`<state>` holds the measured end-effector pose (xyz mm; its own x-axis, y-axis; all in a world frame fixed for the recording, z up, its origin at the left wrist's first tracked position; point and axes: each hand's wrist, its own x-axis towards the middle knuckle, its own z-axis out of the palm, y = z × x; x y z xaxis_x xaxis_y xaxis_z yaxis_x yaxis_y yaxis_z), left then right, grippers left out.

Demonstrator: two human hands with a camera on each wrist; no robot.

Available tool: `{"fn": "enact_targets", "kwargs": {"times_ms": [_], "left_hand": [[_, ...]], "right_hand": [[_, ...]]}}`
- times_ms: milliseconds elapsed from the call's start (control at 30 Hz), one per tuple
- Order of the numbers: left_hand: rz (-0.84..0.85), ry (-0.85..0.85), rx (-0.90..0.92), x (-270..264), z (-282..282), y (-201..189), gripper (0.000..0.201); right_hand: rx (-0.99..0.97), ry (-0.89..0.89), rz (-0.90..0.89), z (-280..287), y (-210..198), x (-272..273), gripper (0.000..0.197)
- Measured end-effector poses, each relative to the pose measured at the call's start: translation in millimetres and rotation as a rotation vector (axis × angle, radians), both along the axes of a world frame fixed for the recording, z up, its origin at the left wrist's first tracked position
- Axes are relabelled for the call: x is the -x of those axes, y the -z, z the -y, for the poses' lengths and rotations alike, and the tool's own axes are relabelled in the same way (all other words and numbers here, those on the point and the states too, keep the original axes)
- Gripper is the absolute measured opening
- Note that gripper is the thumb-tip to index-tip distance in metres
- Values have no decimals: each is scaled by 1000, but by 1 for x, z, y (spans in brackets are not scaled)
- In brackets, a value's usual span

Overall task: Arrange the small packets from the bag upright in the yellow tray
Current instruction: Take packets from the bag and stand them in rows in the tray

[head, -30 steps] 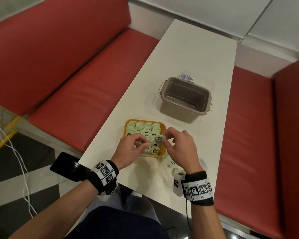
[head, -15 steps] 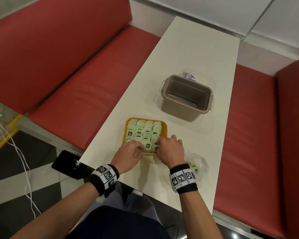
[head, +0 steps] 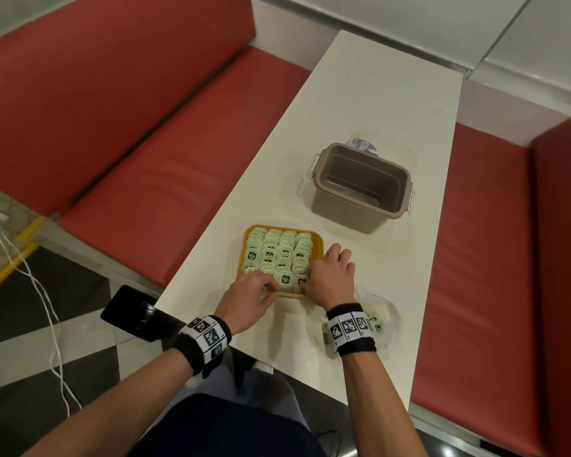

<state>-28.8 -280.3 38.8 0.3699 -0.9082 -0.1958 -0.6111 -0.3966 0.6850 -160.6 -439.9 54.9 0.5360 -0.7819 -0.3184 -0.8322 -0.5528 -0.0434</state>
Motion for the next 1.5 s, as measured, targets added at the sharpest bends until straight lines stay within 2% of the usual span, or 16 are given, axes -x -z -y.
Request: {"fn": "enact_targets", "kwargs": {"times_ms": [167,333,433,633,867,1033,1133,1233,1300,1367,1433,1500], "left_hand": [[4,7,8,-2,-2,4,13],[14,14,11,-1,-3,6,16],[53,21,7,1,-3,6,14],[130,7,13,6,0,7,9],[117,17,52,1,-1,5,13],[115,18,54,-1,-2,7,16],[116,27,71,-1,-3,7,18],[93,46,107,-3,-5,4,21],[39,33,167,-5,-7,-1,21],[-100,-51,220,-5,-8,-13,19],[-326,-206,229,-6,-8,-29,14],[-669,-358,244,-7,-6,-43,21]], "right_hand": [[-54,109,108,-1,5,2,13],[7,132,129,-6,6,8,19],[85,109,80,-8,4,9,21],[110,64,-43,-6,6,-5,3],[106,151,30,-9,20,1,24],[68,101,33,-14,14,2,60],[61,89,31,-13,9,1,64],[60,72,55,-9,6,1,59],[64,71,69,-5,3,3,51],[74,92,103,-1,-2,8,44],[75,129,247,-1,-11,13,40],[27,140,511,-8,-26,15,29]]}}
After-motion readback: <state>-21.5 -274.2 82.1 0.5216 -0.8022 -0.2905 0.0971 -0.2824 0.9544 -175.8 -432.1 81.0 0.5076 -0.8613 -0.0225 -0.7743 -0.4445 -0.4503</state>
